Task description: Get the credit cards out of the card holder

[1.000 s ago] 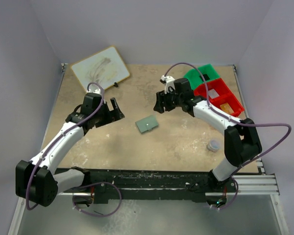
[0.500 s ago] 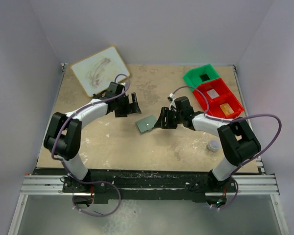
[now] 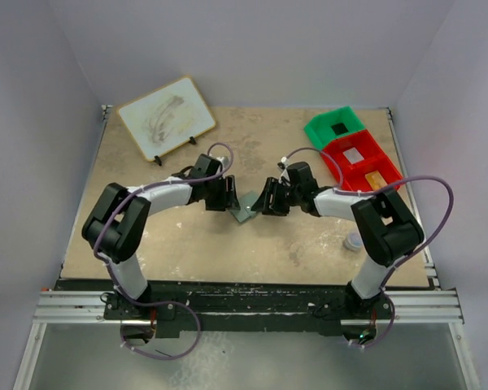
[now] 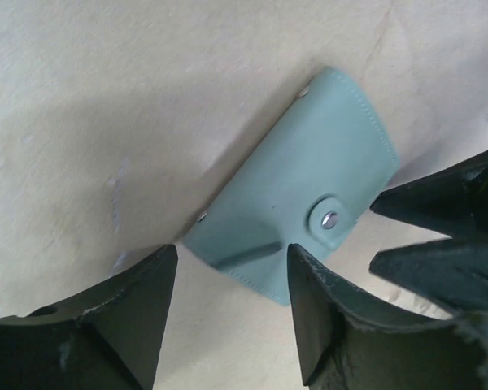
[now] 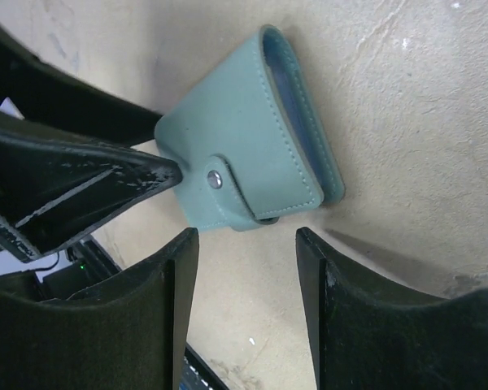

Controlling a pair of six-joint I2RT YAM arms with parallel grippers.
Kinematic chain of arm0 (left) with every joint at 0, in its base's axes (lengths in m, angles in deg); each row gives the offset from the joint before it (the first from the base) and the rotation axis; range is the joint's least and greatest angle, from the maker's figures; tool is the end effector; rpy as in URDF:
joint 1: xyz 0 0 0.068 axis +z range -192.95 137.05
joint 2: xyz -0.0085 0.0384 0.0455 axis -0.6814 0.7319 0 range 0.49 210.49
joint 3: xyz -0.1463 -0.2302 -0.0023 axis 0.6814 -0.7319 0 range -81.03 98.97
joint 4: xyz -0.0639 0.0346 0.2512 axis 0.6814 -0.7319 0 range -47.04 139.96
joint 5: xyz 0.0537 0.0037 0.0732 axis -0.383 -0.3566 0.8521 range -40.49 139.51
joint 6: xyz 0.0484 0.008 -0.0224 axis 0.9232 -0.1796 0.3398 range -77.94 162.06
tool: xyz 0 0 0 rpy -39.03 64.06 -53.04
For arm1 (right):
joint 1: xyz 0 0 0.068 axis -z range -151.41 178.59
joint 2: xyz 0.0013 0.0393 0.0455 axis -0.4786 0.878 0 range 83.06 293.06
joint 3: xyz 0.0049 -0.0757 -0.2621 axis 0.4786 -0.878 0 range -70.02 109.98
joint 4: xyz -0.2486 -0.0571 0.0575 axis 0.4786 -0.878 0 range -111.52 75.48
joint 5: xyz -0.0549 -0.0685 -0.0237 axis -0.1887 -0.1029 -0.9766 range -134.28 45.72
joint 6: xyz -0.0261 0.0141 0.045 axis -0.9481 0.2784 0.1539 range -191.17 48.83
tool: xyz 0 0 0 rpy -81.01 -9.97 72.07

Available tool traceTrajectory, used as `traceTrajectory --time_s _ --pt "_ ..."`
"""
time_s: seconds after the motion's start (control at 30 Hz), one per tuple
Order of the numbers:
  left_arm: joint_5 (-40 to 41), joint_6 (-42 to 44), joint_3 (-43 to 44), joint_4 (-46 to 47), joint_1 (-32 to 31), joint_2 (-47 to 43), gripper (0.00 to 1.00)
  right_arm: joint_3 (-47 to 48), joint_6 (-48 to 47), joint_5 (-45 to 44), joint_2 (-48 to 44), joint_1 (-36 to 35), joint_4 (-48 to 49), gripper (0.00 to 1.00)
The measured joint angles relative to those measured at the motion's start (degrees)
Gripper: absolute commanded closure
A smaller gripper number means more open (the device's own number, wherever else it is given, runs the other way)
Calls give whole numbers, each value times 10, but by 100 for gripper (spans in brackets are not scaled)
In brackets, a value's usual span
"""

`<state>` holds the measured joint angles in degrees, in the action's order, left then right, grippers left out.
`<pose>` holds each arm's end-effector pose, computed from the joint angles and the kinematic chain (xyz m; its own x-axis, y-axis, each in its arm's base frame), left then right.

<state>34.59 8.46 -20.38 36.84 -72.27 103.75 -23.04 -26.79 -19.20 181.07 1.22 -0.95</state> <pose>0.3115 -0.1854 0.1591 -0.9320 -0.0900 -0.3512 0.1005 0.8666 -0.4888 0.2966 0.1706 0.1576 -0.8863 0.2545 -0.3868 -0.1332 0.6599 0.7394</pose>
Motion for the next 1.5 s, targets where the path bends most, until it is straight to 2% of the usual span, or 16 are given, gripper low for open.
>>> traceTrajectory --time_s 0.27,0.4,0.5,0.63,0.8,0.9,1.07,1.17,1.37,1.5 --pt "1 -29 -109 46 -25 -80 48 66 -47 -3 32 0 -52 46" --pt "27 -42 -148 39 -40 -125 44 99 -84 -37 30 0 -89 45" --pt "72 -43 -152 23 -41 -158 37 114 -107 -67 21 0 -125 44" --pt "116 -38 -113 13 -40 -158 36 118 -117 -88 12 0 -147 44" --pt "117 -17 14 9 -38 -46 41 108 -102 -91 10 0 -138 45" --pt "96 -13 36 21 -38 -4 47 96 -90 -89 9 0 -131 45" --pt "70 -13 14 21 -38 12 55 72 -81 -78 10 0 -117 46" --pt "53 -19 -22 49 -37 -5 60 72 -84 -72 18 0 -112 51" --pt "31 -39 -96 90 -39 -51 61 76 -99 -59 36 0 -106 48" --pt "32 -48 -110 92 -39 -63 61 80 -130 -96 11 -1 -125 47"
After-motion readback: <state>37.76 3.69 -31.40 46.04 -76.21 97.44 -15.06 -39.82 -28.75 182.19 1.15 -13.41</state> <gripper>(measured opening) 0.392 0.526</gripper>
